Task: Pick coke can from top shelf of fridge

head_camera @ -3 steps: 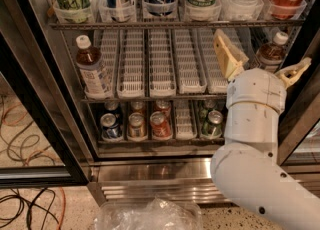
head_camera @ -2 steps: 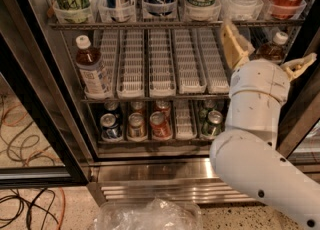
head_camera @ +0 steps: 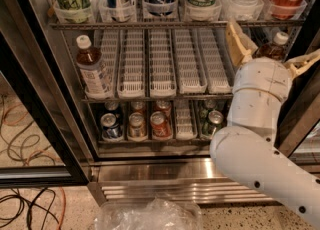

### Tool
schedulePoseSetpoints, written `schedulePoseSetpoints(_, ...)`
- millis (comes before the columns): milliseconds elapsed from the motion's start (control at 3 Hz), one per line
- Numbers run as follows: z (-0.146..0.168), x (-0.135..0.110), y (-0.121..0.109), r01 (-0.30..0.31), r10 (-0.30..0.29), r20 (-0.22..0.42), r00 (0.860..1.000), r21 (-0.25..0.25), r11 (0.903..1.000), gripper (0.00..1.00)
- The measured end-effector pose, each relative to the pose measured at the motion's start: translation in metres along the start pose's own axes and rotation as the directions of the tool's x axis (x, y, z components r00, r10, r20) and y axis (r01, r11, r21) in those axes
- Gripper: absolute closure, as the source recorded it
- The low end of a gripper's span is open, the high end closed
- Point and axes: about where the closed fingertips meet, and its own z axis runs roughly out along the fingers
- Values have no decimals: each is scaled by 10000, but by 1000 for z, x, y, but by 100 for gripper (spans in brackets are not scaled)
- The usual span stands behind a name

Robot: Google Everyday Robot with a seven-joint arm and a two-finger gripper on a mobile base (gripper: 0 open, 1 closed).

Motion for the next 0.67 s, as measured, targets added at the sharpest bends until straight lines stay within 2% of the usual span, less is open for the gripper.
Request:
schedulePoseSetpoints(333,0,0,0,-6,6,-8,10000,4,10000,0)
schedulePoseSetpoints(667,9,-2,-6,157,-170,438,9989,302,9994,0)
